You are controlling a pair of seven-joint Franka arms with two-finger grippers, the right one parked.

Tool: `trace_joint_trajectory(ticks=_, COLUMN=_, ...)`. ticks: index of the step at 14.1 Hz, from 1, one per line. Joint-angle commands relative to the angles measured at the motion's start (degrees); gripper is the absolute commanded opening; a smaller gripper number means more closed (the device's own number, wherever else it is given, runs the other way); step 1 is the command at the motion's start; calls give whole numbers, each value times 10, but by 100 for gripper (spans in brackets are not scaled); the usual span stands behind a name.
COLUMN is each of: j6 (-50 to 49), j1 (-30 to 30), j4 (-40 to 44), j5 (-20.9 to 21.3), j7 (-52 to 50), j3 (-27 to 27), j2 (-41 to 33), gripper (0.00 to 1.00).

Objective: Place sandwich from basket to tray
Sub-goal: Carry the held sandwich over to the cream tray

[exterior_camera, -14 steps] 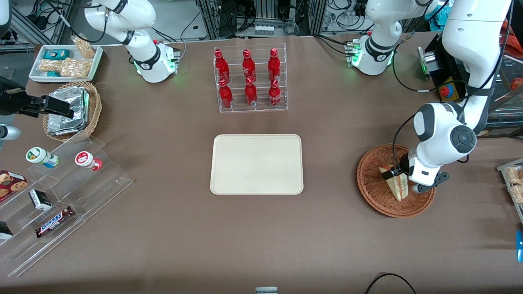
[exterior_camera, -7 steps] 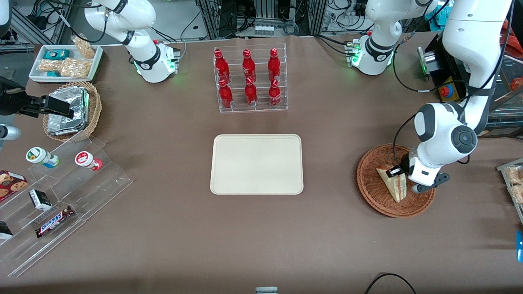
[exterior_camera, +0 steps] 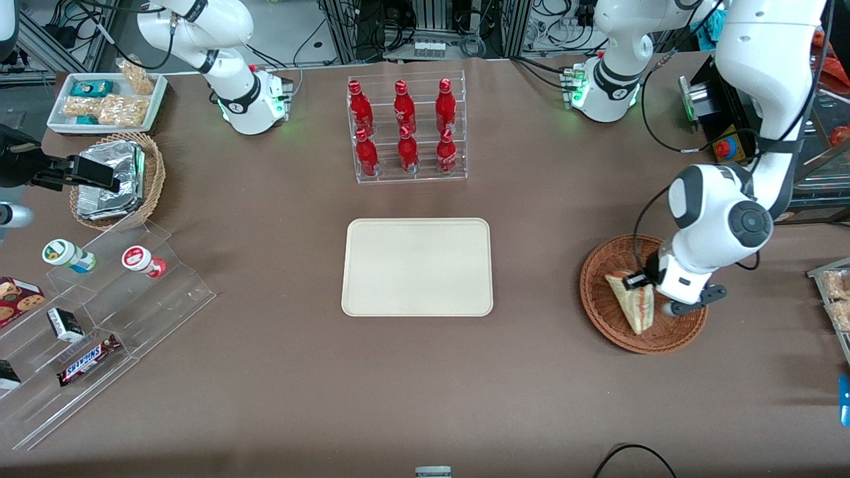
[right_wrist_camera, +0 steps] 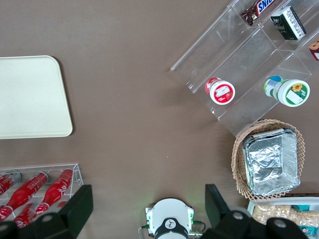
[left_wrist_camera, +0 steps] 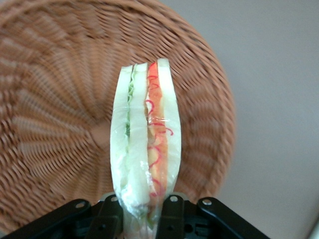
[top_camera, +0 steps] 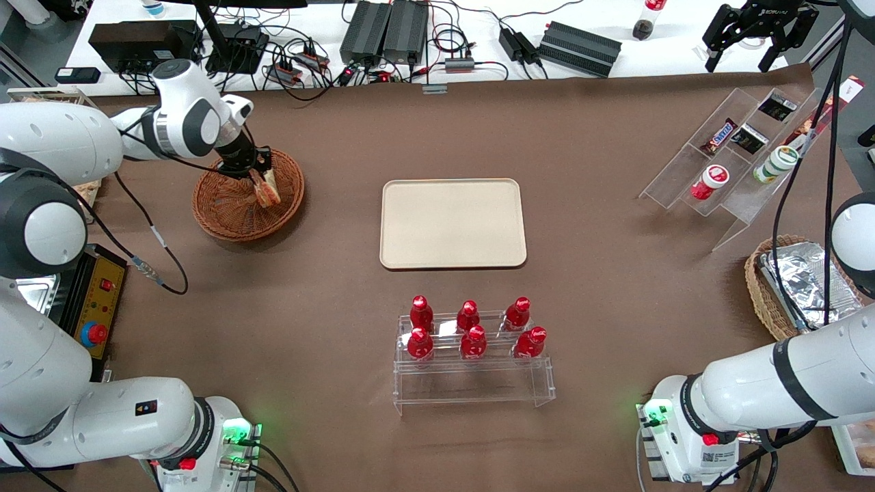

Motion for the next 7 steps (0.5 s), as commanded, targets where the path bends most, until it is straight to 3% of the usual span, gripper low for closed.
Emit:
trace_joint_trajectory(ticks=1, j6=-71, j1=-81, j4=21, j5=1, j7=-31, j3=2, j2=-38, gripper=16)
trace_joint_trajectory(ticks=4, j6=-124, j1=-189, j4=93, j5=-5, j7=-64, j3=1, j2=-4, gripper=17)
trace_joint_trajectory(ticks=7, j6=-123, j1=-258, j4=126, j5=-7, j7=-92, j3=0, j2=26, gripper=19)
